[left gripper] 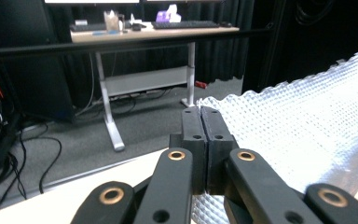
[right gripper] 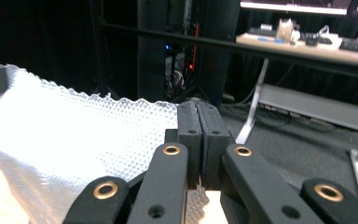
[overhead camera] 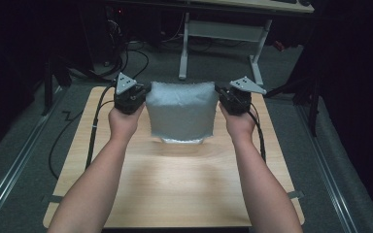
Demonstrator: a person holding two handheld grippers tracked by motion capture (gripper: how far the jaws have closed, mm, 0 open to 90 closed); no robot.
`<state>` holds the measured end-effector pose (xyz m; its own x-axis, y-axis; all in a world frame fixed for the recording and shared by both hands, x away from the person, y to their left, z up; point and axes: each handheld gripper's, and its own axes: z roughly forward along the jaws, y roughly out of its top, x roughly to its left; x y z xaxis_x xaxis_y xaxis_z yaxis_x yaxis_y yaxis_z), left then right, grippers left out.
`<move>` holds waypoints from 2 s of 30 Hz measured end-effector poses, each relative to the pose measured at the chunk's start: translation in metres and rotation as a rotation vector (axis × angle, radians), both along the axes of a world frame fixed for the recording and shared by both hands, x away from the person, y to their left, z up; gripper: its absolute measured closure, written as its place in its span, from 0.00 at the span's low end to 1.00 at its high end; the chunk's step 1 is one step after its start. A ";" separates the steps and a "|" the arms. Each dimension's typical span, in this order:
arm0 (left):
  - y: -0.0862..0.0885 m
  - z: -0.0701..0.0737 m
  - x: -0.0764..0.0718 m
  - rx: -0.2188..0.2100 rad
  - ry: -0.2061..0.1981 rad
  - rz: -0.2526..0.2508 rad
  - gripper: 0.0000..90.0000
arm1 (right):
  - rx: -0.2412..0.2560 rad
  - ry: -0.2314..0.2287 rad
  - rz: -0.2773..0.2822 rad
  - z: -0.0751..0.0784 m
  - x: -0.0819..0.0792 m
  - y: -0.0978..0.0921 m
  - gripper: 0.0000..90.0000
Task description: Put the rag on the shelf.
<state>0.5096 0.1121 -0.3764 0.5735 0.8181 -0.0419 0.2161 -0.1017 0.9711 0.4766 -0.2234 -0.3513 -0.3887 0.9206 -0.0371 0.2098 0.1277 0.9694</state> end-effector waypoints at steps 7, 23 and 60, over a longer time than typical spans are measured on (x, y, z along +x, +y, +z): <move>-0.004 -0.027 0.016 0.068 0.124 -0.030 1.00 | -0.050 0.109 0.001 -0.026 0.020 -0.002 1.00; -0.002 -0.064 0.006 0.052 0.212 -0.089 1.00 | -0.036 0.201 0.020 -0.070 0.018 -0.007 1.00; 0.012 -0.097 -0.002 0.004 0.289 -0.057 0.84 | 0.022 0.262 -0.005 -0.110 0.009 -0.024 0.82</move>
<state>0.5078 0.1242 -0.4730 0.5836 0.7852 -0.2068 0.4775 -0.1259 0.8696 0.4853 -0.2470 -0.4609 -0.3783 0.9219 0.0840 0.4544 0.1059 0.8845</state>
